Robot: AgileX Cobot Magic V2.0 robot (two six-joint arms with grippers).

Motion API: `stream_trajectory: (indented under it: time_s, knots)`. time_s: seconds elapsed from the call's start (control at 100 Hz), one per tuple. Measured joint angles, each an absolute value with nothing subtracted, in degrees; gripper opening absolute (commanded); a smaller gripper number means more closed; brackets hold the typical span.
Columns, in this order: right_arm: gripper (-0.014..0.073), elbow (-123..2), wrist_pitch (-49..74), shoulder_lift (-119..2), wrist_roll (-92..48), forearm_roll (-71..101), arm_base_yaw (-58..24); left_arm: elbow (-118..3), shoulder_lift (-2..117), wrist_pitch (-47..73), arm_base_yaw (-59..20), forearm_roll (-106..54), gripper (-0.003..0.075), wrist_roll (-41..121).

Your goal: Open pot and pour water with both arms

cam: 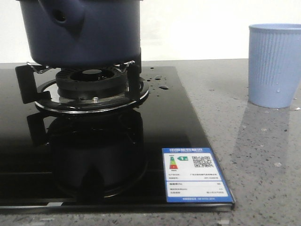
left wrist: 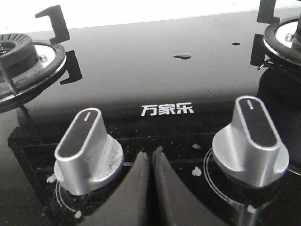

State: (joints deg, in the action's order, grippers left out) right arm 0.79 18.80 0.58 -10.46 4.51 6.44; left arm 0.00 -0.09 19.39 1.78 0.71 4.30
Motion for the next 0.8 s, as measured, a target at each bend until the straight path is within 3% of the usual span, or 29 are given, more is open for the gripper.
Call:
stream_trajectory:
  time_s: [0.51, 0.69, 0.8]
  knots:
    - [-0.0067, 0.79, 16.84, 0.58, -10.46, -0.61, 6.44, 0.00, -0.09, 19.39, 1.78, 0.96, -0.0019, 4.30]
    - [-0.0067, 0.79, 2.04, 0.58, -10.46, -2.85, 6.44, 0.00, -0.09, 18.41, 1.78, 1.79, -0.0020, 4.30]
    - [-0.0067, 0.79, -7.49, 0.58, -10.36, 0.64, 6.44, 0.00, -0.09, 12.97, 1.78, -10.59, -0.0020, 4.30]
